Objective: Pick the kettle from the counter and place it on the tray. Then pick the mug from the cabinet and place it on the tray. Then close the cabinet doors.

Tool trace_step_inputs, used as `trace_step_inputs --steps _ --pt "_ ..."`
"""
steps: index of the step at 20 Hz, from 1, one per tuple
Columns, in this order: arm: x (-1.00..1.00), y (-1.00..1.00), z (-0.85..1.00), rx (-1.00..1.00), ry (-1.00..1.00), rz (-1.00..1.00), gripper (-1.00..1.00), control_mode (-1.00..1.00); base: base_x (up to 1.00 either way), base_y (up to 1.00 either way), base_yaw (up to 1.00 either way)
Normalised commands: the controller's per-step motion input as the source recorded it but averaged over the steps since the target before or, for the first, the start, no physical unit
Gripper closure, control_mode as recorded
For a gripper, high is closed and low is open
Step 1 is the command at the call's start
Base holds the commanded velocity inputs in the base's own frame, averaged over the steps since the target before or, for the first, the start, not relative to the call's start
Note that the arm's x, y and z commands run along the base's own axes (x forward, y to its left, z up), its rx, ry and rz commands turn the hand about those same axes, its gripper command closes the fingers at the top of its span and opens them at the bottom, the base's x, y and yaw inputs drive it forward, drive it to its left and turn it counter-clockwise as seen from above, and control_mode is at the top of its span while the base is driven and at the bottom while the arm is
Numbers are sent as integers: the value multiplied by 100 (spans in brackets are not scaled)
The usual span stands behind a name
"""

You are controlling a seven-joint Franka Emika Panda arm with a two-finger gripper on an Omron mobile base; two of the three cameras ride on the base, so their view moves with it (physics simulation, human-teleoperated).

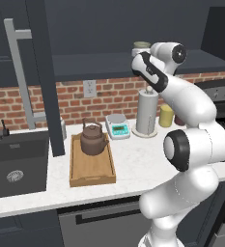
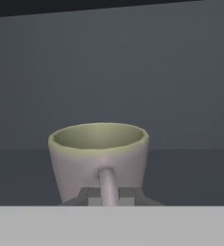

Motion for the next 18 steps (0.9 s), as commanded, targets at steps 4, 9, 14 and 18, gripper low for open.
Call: trace_step_inputs --steps 4,9,14,18 --pt "0 0 0 0 4 0 100 -100 0 0 0" --pt "0 0 0 0 0 0 100 -100 0 0 0" --pt "0 0 0 0 0 0 100 -100 0 0 0" --pt "0 0 0 0 0 0 100 -100 0 0 0"
